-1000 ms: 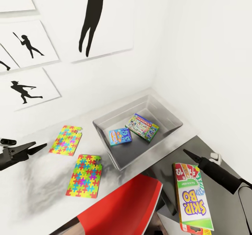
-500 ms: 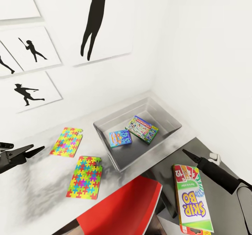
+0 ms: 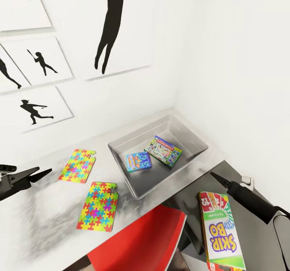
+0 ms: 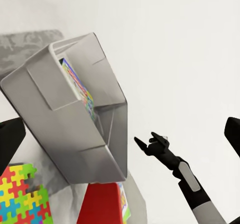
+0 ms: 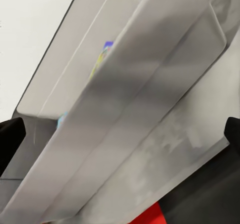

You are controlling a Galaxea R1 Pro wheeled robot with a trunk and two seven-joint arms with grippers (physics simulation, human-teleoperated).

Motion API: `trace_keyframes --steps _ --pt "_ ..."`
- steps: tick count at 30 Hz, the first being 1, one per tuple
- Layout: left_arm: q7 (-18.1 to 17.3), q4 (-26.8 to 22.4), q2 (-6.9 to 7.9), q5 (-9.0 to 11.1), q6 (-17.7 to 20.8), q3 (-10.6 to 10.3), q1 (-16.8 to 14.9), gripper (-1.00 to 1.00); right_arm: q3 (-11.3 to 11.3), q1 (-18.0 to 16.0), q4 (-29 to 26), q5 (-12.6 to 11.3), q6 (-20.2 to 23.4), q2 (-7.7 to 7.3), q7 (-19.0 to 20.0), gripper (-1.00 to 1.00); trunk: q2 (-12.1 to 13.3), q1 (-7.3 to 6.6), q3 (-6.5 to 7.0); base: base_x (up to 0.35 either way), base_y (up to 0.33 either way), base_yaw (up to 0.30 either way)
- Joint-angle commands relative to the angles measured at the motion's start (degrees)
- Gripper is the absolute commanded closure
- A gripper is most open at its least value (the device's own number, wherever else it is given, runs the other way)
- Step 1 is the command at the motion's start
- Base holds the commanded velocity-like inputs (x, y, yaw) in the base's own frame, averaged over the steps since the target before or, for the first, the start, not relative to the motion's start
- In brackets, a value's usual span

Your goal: Put all the toys in the child's room - the three board games (two on the bed and one on the table), the two jigsaw puzzles on the table, and the tennis ball on the table - inside the toy box on the table in the child's room.

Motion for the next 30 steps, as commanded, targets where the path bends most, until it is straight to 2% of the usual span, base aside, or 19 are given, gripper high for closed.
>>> trace_keyframes --steps 1,30 --pt "-0.22 0.0 0.01 -0.04 0.58 -0.01 -0.03 -1.0 -0.07 -0.04 -0.02 -0.11 0.32 0.0 0.1 -1.0 -0.09 0.03 0.01 0.0 0.0 0.0" --pt "-0.22 0.0 -0.09 -0.12 0.33 -0.01 -0.03 -1.0 -0.07 -0.05 -0.04 -0.11 0.15 0.14 0.1 -1.0 -0.09 0.03 2.74 -0.001 0.0 0.0"
